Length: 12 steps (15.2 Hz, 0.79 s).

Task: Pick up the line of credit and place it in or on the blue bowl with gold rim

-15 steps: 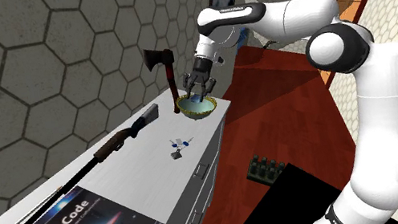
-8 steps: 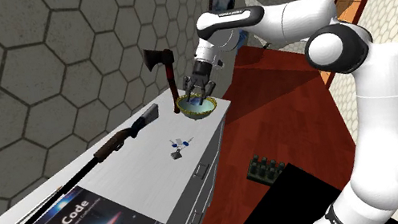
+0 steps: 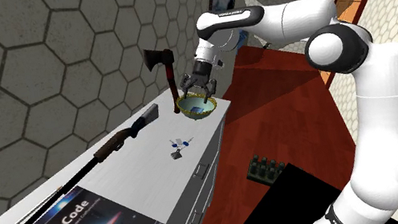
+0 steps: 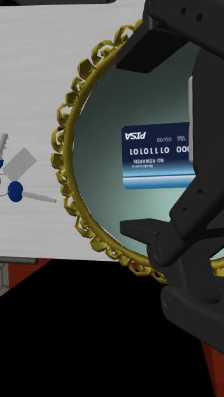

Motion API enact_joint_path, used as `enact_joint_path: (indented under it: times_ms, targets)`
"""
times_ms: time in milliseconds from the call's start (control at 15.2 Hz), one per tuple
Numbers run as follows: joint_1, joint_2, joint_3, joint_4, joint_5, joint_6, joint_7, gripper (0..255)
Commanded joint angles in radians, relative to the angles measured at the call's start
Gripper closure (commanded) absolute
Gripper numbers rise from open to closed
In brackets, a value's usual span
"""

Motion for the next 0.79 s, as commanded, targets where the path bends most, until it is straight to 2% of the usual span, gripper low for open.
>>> enact_joint_path:
  times_ms: [0,198,726]
  targets:
    - [-0.008,0.01,-0.003,0.043,-0.003,-0.034,0.006,0]
    - [-0.029,0.049,-0.008,0.181,-0.009,-0.136,0.025,0]
    - [-0.029,0.049,-0.008,0.18,-0.009,-0.136,0.025,0]
